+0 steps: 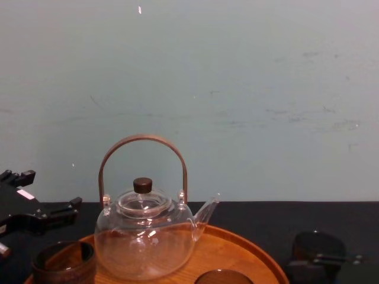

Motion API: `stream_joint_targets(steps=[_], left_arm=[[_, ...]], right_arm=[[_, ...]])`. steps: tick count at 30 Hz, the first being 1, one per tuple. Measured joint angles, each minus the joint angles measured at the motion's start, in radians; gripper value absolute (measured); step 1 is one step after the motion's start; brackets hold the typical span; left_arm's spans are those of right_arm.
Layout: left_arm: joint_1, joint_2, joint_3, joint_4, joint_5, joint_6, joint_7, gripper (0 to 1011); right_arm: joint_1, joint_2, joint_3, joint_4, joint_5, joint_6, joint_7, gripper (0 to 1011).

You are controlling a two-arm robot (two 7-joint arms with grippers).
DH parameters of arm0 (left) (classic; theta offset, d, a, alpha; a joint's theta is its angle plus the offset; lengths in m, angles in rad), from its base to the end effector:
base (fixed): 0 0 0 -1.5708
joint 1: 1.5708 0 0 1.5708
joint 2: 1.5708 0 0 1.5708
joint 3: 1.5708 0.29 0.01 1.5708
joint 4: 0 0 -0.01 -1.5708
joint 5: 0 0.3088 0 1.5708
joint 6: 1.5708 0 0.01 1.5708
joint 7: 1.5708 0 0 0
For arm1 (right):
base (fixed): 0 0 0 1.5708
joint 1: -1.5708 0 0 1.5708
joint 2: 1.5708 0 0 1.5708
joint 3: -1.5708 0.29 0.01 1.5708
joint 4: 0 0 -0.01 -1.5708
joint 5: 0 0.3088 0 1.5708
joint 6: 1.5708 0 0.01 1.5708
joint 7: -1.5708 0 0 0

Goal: Pick up the glass from the table and place it on the tray.

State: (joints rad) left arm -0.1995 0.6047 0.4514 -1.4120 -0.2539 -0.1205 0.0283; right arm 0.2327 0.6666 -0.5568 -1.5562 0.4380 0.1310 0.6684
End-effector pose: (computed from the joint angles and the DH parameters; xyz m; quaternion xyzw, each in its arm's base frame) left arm 0.3581 0.0827 -0.3023 0.1415 -0.1325 0.5799 0.7913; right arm 0.3513 -0.0523 -0.2744 -0.1805 0.0252 -0.2336 0.9551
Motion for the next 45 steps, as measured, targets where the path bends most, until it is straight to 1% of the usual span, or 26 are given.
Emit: stream_joint_targets(steps=[3,4,6,10,12,13,14,15,17,18,19,20,23,26,30,38,42,45], left_arm=[[0.0,0.0,0.0,0.0,0.0,0.0,0.0,1002],[0.0,0.0,0.0,0.0,0.0,0.0,0.0,1001],[0.0,0.0,0.0,0.0,0.0,0.0,0.0,1001],[0.0,0.0,0.0,0.0,0.0,0.0,0.0,1001],[0.0,0.0,0.0,0.0,0.0,0.0,0.0,1001],[0.0,0.0,0.0,0.0,0.0,0.0,0.0,1001],[0.0,0.0,0.0,0.0,0.0,0.0,0.0,1001],[0.0,0.0,0.0,0.0,0.0,0.0,0.0,1001],[0.0,0.0,0.0,0.0,0.0,0.0,0.0,1001],[0.0,0.0,0.0,0.0,0.0,0.0,0.0,1001],[0.0,0.0,0.0,0.0,0.0,0.0,0.0,1001],[0.0,0.0,0.0,0.0,0.0,0.0,0.0,1001],[0.0,0.0,0.0,0.0,0.0,0.0,0.0,1001],[0.0,0.0,0.0,0.0,0.0,0.0,0.0,1001],[0.0,0.0,0.0,0.0,0.0,0.0,0.0,1001],[0.0,0.0,0.0,0.0,0.0,0.0,0.0,1001],[0.0,0.0,0.0,0.0,0.0,0.0,0.0,1001],[0.0,0.0,0.0,0.0,0.0,0.0,0.0,1001]], right_arm=[[-0.026,0.023,0.026,-0.021,0.018,-0.011,-0.014,1002],[-0.041,0.034,0.041,-0.03,0.028,-0.018,-0.024,1002],[-0.056,0.045,0.058,-0.04,0.036,-0.023,-0.035,1002],[-0.101,0.074,0.106,-0.065,0.059,-0.032,-0.07,1002],[-0.116,0.082,0.122,-0.071,0.066,-0.034,-0.082,1002],[-0.13,0.088,0.137,-0.076,0.07,-0.034,-0.094,1002],[-0.13,0.088,0.137,-0.076,0.07,-0.034,-0.094,1002],[-0.144,0.093,0.152,-0.079,0.075,-0.034,-0.108,1002],[-0.161,0.095,0.173,-0.082,0.08,-0.033,-0.129,1002],[-0.161,0.095,0.173,-0.082,0.08,-0.033,-0.129,1002],[-0.17,0.096,0.184,-0.083,0.081,-0.029,-0.142,1002],[-0.178,0.095,0.196,-0.083,0.083,-0.024,-0.154,1002],[-0.187,0.087,0.215,-0.081,0.083,-0.012,-0.178,1002],[-0.189,0.076,0.227,-0.077,0.083,0.004,-0.198,1002],[-0.182,0.054,0.239,-0.067,0.083,0.04,-0.223,1002],[-0.151,0.015,0.241,-0.039,0.079,0.1,-0.251,1002],[-0.119,-0.008,0.23,-0.013,0.069,0.131,-0.258,1002],[-0.105,-0.016,0.223,0.0,0.062,0.143,-0.258,1002]])
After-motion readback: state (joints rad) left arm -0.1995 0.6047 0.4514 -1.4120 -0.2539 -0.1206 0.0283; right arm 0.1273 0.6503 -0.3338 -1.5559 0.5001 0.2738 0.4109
